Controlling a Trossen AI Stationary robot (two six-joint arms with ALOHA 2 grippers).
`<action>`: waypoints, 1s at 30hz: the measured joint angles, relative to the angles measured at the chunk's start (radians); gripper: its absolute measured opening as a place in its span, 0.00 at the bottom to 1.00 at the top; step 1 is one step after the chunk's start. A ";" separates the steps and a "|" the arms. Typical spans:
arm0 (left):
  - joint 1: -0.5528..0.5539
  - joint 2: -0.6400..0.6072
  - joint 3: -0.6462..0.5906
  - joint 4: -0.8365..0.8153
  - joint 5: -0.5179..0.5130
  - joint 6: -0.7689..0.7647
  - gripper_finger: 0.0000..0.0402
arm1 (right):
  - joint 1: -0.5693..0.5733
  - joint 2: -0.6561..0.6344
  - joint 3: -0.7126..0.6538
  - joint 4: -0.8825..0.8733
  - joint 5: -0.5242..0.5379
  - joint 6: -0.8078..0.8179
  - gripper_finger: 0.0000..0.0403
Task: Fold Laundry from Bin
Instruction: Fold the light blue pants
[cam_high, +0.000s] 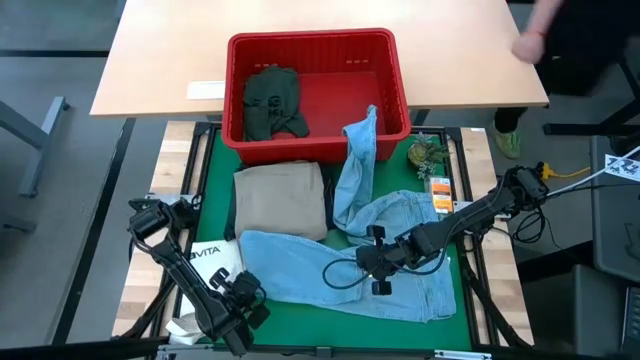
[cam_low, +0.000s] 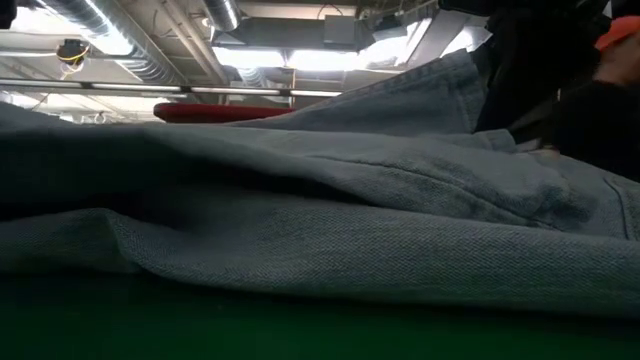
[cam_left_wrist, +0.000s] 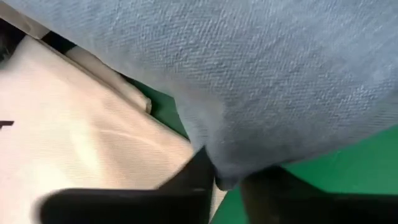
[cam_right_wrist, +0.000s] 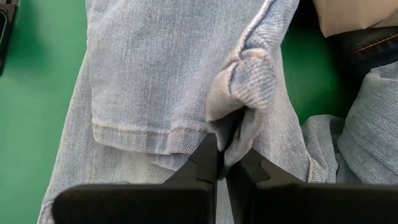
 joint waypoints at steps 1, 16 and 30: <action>0.000 0.000 0.000 0.001 0.002 0.002 0.06 | 0.000 0.000 0.000 0.000 0.000 0.000 0.04; -0.016 -0.003 0.000 -0.020 0.220 0.116 0.01 | 0.000 0.000 0.001 -0.054 -0.010 -0.008 0.04; -0.004 -0.003 -0.001 0.015 0.351 0.218 0.19 | 0.000 0.000 0.000 -0.065 0.000 -0.050 0.07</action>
